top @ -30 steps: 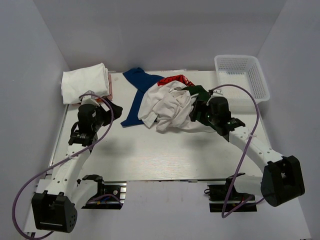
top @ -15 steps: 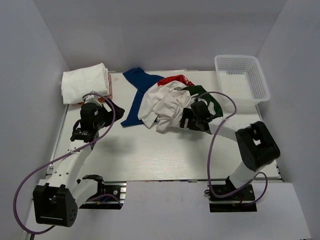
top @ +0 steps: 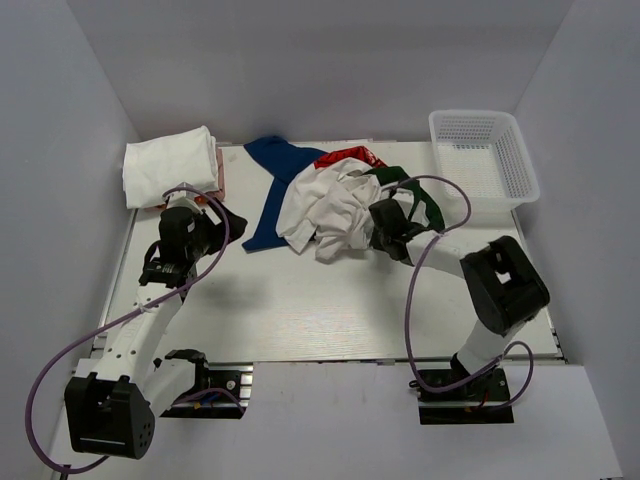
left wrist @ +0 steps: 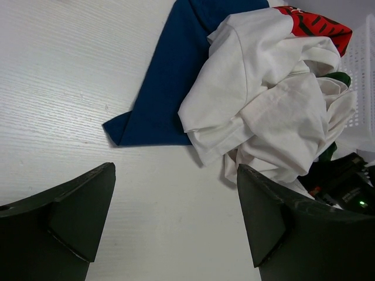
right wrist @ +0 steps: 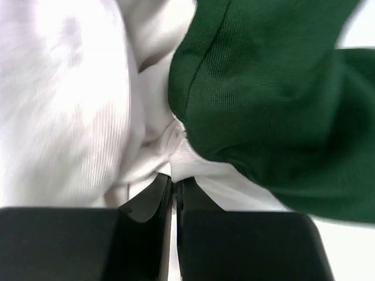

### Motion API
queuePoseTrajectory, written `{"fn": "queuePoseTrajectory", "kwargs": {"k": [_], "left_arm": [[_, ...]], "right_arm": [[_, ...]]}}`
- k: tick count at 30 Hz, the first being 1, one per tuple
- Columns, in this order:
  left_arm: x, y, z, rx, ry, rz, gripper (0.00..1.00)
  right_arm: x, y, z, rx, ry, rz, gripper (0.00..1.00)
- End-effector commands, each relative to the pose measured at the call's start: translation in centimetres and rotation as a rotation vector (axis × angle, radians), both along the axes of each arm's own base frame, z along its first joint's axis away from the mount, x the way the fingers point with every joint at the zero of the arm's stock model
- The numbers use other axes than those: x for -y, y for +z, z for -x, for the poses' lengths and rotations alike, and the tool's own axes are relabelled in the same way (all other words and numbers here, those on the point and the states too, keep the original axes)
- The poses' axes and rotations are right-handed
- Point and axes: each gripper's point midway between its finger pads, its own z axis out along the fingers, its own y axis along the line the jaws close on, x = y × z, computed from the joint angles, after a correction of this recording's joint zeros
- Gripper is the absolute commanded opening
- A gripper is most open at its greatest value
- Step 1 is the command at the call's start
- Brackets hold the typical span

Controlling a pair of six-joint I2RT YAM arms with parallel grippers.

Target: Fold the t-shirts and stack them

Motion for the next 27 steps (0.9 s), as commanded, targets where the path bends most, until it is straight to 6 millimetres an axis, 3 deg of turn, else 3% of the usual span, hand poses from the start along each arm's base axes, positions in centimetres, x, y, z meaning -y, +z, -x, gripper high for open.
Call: {"fn": "queuePoseTrajectory", "kwargs": {"k": [1,3,7,12,13,15,16,19,20,22,23,25,26,27], "left_arm": [[0.2,1.9,-0.1,0.049,-0.015,0.000,0.93],[0.5,2.2,-0.2,0.061,-0.027,0.007,0.93],[0.9,2.2,-0.2,0.060,-0.052,0.018,0.93],[1.1,1.3,-0.3,0.039,-0.061,0.021,0.93],[1.1,1.3,-0.3,0.039,-0.061,0.021,0.93],[1.1,1.5,-0.6,0.043,-0.064,0.013,0.93],[1.1,1.5,-0.6,0.043,-0.064,0.013,0.93],[0.7,1.5,-0.7,0.043,-0.047,0.009,0.93],[0.7,1.5,-0.7,0.043,-0.047,0.009,0.93],[0.5,1.3,-0.6,0.035,-0.039,0.004,0.93],[0.5,1.3,-0.6,0.035,-0.039,0.004,0.93],[0.3,1.3,-0.7,0.035,-0.030,0.000,0.93],[0.3,1.3,-0.7,0.035,-0.030,0.000,0.93],[0.4,1.8,-0.8,0.045,-0.030,0.001,0.93]], "right_arm": [[0.9,8.6,-1.1,0.214,0.006,0.007,0.00],[0.4,12.3,-1.3,0.306,0.038,0.003,0.00],[0.2,23.6,-0.5,0.563,0.093,-0.081,0.00],[1.3,33.2,-0.1,0.776,0.073,-0.143,0.00],[1.7,34.3,-0.2,0.805,0.054,-0.133,0.00],[2.3,38.3,-0.2,0.892,0.030,-0.141,0.00],[2.4,38.9,-0.5,0.904,0.034,-0.128,0.00],[2.2,43.5,-0.7,0.998,0.052,-0.124,0.00],[2.8,47.0,-0.3,1.063,0.039,-0.119,0.00],[3.3,47.7,-1.6,1.071,-0.007,-0.077,0.00],[4.3,51.3,-0.9,1.140,-0.043,-0.098,0.00],[4.9,51.6,-2.3,1.140,-0.083,-0.017,0.00],[6.2,54.7,-1.7,1.196,-0.128,-0.024,0.00],[6.0,54.1,-3.1,1.179,-0.131,0.046,0.00]]}}
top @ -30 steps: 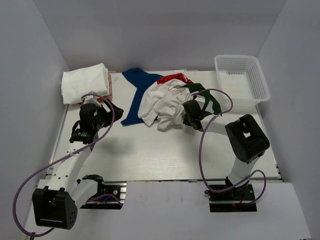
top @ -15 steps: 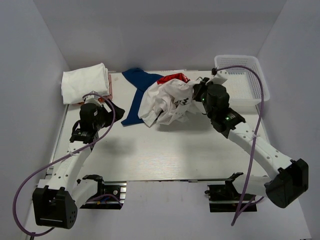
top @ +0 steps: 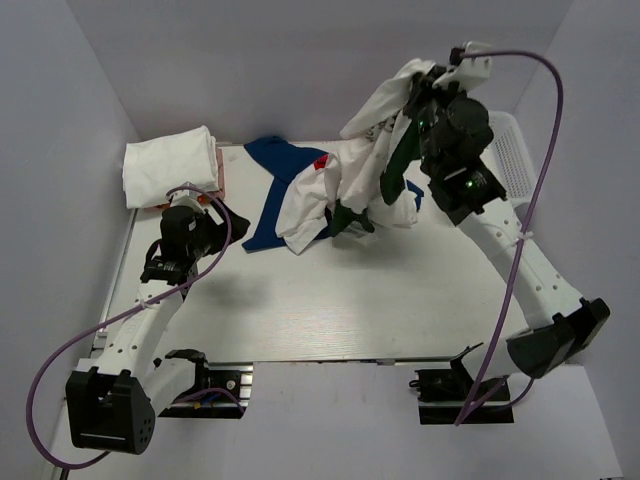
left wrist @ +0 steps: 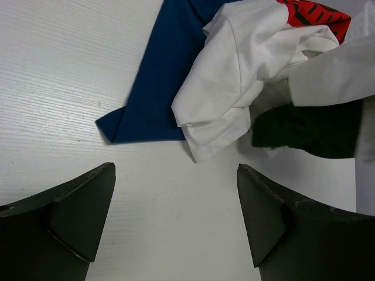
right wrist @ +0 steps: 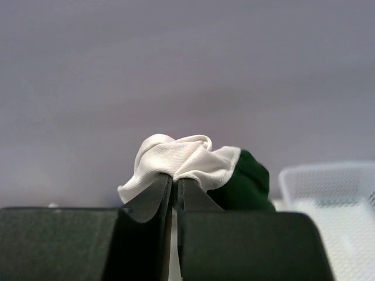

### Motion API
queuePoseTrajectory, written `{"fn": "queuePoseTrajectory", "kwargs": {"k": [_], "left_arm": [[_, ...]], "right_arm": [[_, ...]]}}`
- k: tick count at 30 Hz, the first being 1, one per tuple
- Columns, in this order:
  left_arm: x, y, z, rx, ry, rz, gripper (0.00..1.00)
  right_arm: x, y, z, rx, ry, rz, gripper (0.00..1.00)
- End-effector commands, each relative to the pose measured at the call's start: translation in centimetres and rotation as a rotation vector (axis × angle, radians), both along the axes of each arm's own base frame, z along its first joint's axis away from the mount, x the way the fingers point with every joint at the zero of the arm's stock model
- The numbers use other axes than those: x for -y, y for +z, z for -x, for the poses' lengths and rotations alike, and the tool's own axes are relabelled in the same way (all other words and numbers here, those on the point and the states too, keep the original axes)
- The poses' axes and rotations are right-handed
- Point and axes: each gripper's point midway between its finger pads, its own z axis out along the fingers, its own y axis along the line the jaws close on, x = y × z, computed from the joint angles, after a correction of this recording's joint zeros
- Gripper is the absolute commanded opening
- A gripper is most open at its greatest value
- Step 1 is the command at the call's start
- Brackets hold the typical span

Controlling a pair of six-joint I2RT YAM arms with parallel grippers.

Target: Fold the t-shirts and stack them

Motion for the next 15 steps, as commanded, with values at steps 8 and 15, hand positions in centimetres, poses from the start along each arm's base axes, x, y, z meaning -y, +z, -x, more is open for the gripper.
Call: {"fn": "queuePoseTrajectory", "kwargs": {"k": [8,15], "left_arm": [[-0.7,2.6,-1.4,0.044,0.036,-0.023,0.93],[-1.1,3.1,-1.4,0.060,0.044,-0.048,0.93]], "right_arm": [[9.5,13.5,-1.5,0.266,-0.430,0.054,0.00],[15.9,18.2,-2.1,0.426,-0.642,0.039,0.00]]}}
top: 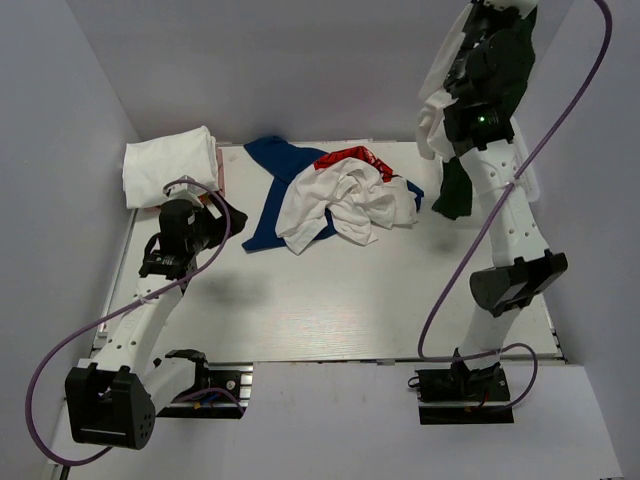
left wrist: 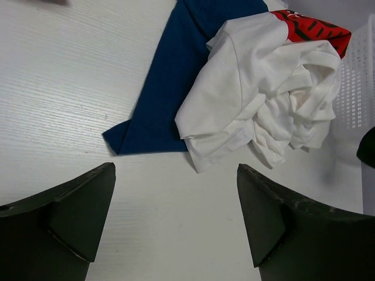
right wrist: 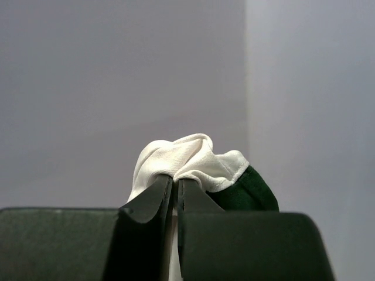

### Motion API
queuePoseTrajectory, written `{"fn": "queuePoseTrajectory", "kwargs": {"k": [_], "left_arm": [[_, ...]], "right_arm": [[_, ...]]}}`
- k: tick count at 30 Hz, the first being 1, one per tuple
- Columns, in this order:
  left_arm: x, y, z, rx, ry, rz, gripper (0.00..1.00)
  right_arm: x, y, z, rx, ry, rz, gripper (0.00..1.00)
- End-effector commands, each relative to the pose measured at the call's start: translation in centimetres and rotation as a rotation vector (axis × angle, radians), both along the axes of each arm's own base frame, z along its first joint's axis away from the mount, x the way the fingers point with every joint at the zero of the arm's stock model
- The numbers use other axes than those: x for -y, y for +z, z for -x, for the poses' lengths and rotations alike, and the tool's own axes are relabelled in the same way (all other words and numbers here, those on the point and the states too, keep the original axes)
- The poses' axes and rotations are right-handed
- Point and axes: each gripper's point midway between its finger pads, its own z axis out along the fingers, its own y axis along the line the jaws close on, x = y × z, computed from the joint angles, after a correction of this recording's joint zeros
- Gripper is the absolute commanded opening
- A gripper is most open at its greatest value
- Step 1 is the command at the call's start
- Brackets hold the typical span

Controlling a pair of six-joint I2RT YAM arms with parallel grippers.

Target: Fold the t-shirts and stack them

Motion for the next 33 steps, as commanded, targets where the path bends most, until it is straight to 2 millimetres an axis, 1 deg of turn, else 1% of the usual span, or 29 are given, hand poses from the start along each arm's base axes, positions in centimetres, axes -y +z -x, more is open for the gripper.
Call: {"fn": "queuePoseTrajectory", "kwargs": {"k": [1,2,3,4,5,6,7,8,9,10,12,13,14,15,16,17,19,20,21,22,23,25,27,28,29,30,31,32,33], "left_arm": [[-0.7,1.9,-0.4,0.047,0.027,-0.025,0.93],[-0.9,1.9,-0.5,0.047,0.037,-0.029,0.93],[-0.9,1.9,-0.5,0.047,0.037,-0.029,0.93],[-0.9,1.9,-0.5,0.047,0.037,-0.029,0.93],[-1.1,2.2,-0.6,0.049,0.047,-0.033,0.93],[-1.1,1.9,-0.7,0.039,0.047,-0.035,0.93],[-1.1,2.0,-0.9,0.039,0.047,-0.035,0.93],[-1.1,2.0,-0.9,0.039,0.047,-0.035,0.93],[-1.0,1.7,-1.0,0.029,0.047,-0.036,0.93],[-1.0,2.0,-1.0,0.029,0.047,-0.036,0.93],[-1.4,1.4,-1.1,0.010,0.064,-0.047,0.93],[-1.4,1.5,-1.3,0.010,0.064,-0.047,0.93],[-1.5,1.1,-1.4,0.000,0.072,-0.053,0.93],[-1.5,1.6,-1.5,0.009,0.072,-0.051,0.93],[-1.5,1.4,-1.8,0.002,0.072,-0.052,0.93],[-1.5,1.4,-1.8,0.002,0.072,-0.052,0.93],[-1.4,0.7,-2.3,-0.023,0.071,-0.056,0.93],[-1.6,0.4,-2.4,-0.031,0.079,-0.061,0.93],[-1.5,0.5,-2.7,-0.031,0.079,-0.061,0.93],[-1.5,0.1,-2.7,-0.042,0.079,-0.063,0.93],[-1.5,-0.2,-3.1,-0.056,0.084,-0.055,0.93],[-1.4,-0.5,-3.4,-0.068,0.083,-0.057,0.93],[-1.2,-1.6,-3.6,-0.100,0.078,-0.049,0.93],[-1.2,-1.9,-3.6,-0.109,0.078,-0.050,0.93],[-1.2,-2.2,-3.7,-0.119,0.077,-0.051,0.93],[-1.2,-2.5,-3.7,-0.128,0.077,-0.052,0.93],[-1.2,-3.0,-3.8,-0.141,0.077,-0.054,0.93],[-1.1,-2.6,-4.0,-0.132,0.077,-0.053,0.93],[-1.1,-2.9,-4.1,-0.147,0.077,-0.055,0.93]], "right_arm": [[5.6,5.4,3.6,0.198,-0.133,-0.018,0.00],[6.2,5.6,3.4,0.215,-0.143,-0.017,0.00],[6.1,5.6,3.0,0.227,-0.131,-0.005,0.00],[7.8,5.8,2.9,0.243,-0.161,-0.002,0.00],[7.6,5.8,2.2,0.254,-0.137,0.015,0.00],[7.7,5.8,1.7,0.269,-0.121,0.028,0.00],[8.3,5.4,0.4,0.267,-0.114,0.058,0.00],[8.2,5.4,0.1,0.268,-0.106,0.081,0.00],[8.4,4.5,-1.1,0.253,-0.112,0.094,0.00],[9.3,4.8,-1.3,0.276,-0.127,0.111,0.00],[9.7,3.9,-3.0,0.285,-0.116,0.117,0.00],[11.1,3.9,-3.1,0.301,-0.129,0.120,0.00],[11.2,3.3,-3.8,0.321,-0.099,0.089,0.00],[11.4,2.9,-4.5,0.316,-0.093,0.106,0.00],[11.9,2.7,-4.9,0.330,-0.085,0.100,0.00],[13.1,2.1,-5.6,0.328,-0.089,0.124,0.00],[13.2,0.6,-7.4,0.303,-0.048,0.132,0.00],[12.8,-0.1,-8.3,0.287,-0.017,0.160,0.00],[13.2,-1.6,-9.4,0.257,-0.017,0.167,0.00],[13.3,-2.8,-10.5,0.238,-0.014,0.170,0.00],[13.4,-3.7,-11.3,0.215,-0.005,0.179,0.00],[13.9,-8.1,-13.9,0.117,0.007,0.155,0.00],[14.8,-10.4,-14.4,0.077,-0.018,0.133,0.00],[15.0,-15.7,-16.1,-0.017,0.000,0.069,0.00],[15.0,-17.6,-16.4,-0.052,0.012,0.051,0.00],[14.3,-20.9,-16.9,-0.110,0.051,0.045,0.00],[14.2,-24.8,-16.9,-0.177,0.057,0.023,0.00],[14.0,-26.1,-16.7,-0.183,0.068,0.002,0.00],[13.4,-28.7,-16.4,-0.210,0.091,-0.034,0.00]]}}
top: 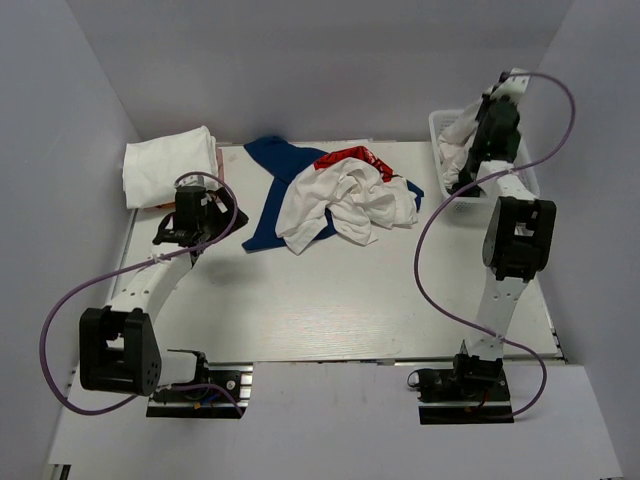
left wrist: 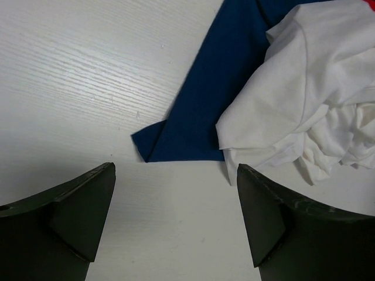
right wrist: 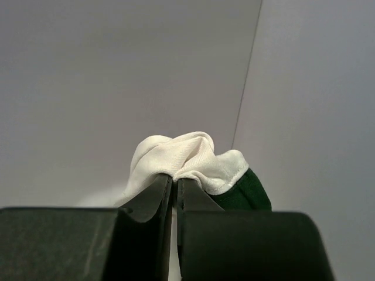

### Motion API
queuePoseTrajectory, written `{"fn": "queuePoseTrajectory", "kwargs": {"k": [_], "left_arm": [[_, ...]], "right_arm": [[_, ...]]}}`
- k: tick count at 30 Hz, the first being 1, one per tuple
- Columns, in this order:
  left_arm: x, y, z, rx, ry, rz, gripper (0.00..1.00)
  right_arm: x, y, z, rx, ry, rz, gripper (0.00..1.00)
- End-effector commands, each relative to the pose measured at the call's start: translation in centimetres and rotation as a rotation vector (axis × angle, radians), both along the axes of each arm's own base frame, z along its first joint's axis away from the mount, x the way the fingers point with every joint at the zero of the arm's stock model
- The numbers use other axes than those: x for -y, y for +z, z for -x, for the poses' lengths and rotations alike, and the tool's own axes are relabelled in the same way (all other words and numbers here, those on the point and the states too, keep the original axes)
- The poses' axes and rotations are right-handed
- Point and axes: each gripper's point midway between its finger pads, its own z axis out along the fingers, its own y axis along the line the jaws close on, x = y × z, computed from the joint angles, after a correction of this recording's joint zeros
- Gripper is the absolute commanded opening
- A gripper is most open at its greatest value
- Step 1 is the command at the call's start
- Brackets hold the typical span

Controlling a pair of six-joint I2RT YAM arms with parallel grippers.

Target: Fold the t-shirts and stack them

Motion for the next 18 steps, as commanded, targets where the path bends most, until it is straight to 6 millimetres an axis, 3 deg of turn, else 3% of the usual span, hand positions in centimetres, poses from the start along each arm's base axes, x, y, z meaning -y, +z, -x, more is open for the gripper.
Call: {"fn": "queuePoseTrajectory", "kwargs": {"k": [1,3,5,6,7,8,9,10,11,12,13,14,15,16,17,18], "left_arm": [[-0.1,1.4,-0.9,0.017,0.011,0.003,0.93],[0.1,1.9,-1.1,0.028,0.003,0.009,0.93],[0.1,2.1,-1.1,0.027,0.003,0.009,0.93],[0.1,2.1,-1.1,0.027,0.003,0.009,0.93],[0.0,1.9,-0.9,0.016,0.003,0.008,0.93],[0.2,1.9,-0.9,0.015,-0.004,0.014,0.93],[0.2,2.3,-0.8,0.026,-0.004,0.015,0.93],[0.4,2.6,-0.5,0.028,-0.014,0.022,0.93],[0.6,3.2,-0.4,0.035,-0.025,0.031,0.93],[0.6,3.6,-0.3,0.046,-0.025,0.032,0.95],[0.8,3.8,0.0,0.045,-0.037,0.040,0.95],[0.8,4.8,0.2,0.072,-0.037,0.042,0.96],[1.0,5.4,0.4,0.088,-0.046,0.050,0.98],[0.9,5.3,0.7,0.090,-0.046,0.050,0.98],[0.9,4.9,1.2,0.085,-0.046,0.050,1.00],[1.1,5.9,1.5,0.121,-0.058,0.060,1.00]], "right_arm": [[-1.1,-3.8,1.5,0.013,0.045,-0.113,0.00],[-0.9,-8.1,1.5,-0.059,0.027,-0.218,0.00],[-0.8,-9.9,1.3,-0.120,0.019,-0.277,0.05],[-0.9,-10.3,1.2,-0.140,0.023,-0.289,0.32],[-1.2,-11.2,1.4,-0.194,0.034,-0.284,0.49],[-1.6,-10.5,1.3,-0.197,0.042,-0.268,0.64],[-2.0,-8.6,1.7,-0.183,0.058,-0.251,0.90],[-2.6,-8.6,1.8,-0.241,0.086,-0.246,0.90],[-2.9,-5.7,2.3,-0.214,0.101,-0.233,0.90],[-3.4,-4.4,2.4,-0.212,0.120,-0.218,0.90],[-4.1,-5.2,3.1,-0.285,0.146,-0.214,0.90],[-5.1,-4.6,3.4,-0.293,0.178,-0.202,0.90],[-6.2,-2.5,4.7,-0.284,0.202,-0.186,0.90],[-7.1,-2.3,5.2,-0.308,0.239,-0.148,0.90],[-9.2,-2.2,5.7,-0.329,0.318,-0.131,0.90],[-12.2,-0.7,7.0,-0.320,0.418,-0.099,0.90]]}}
